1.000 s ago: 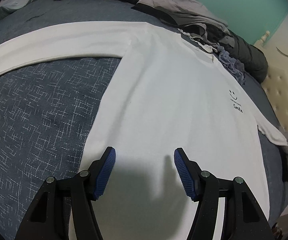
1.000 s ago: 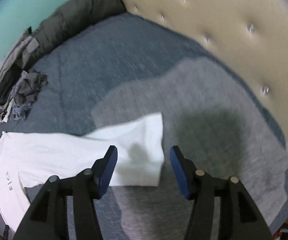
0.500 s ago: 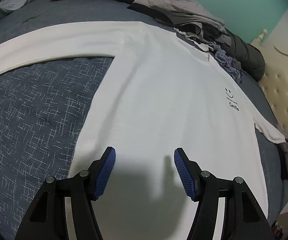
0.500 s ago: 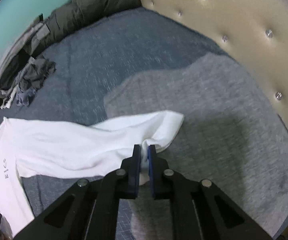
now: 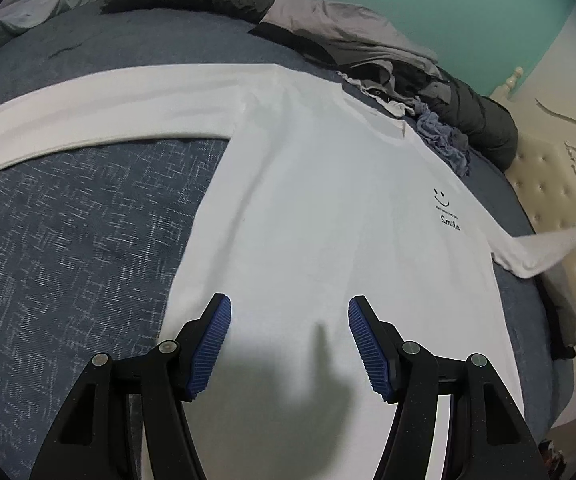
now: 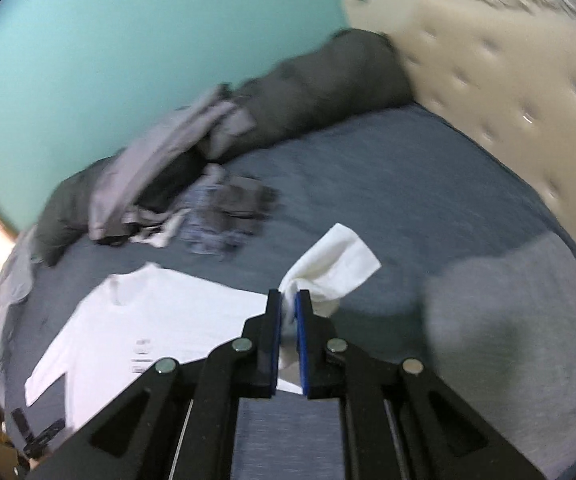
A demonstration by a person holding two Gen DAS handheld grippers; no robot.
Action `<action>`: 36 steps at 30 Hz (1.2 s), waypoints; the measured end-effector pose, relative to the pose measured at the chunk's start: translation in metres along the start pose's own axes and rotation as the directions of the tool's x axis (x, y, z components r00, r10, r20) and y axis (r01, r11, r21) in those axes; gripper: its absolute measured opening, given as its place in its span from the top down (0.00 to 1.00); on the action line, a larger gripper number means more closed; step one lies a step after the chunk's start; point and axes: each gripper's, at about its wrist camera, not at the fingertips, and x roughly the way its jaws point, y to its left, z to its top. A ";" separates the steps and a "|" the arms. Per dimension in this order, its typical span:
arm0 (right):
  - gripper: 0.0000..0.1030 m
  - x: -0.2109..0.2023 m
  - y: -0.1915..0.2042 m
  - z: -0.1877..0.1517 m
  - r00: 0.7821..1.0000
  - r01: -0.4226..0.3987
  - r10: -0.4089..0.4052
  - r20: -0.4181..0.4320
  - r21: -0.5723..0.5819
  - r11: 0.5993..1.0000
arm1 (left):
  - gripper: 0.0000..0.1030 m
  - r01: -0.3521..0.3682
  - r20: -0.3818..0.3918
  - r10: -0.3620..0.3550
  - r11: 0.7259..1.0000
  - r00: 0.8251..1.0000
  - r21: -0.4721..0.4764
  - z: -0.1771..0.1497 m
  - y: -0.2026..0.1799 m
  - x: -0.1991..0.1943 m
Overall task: Fold clothes
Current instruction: 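Carry the held sleeve across the shirt body with the right tool, then open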
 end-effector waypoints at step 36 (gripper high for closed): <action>0.93 0.133 0.394 -0.277 0.804 -0.513 0.346 -0.484 -0.269 0.815 | 0.22 0.031 0.066 -0.029 0.999 0.997 -0.027 -0.007 0.050 -0.069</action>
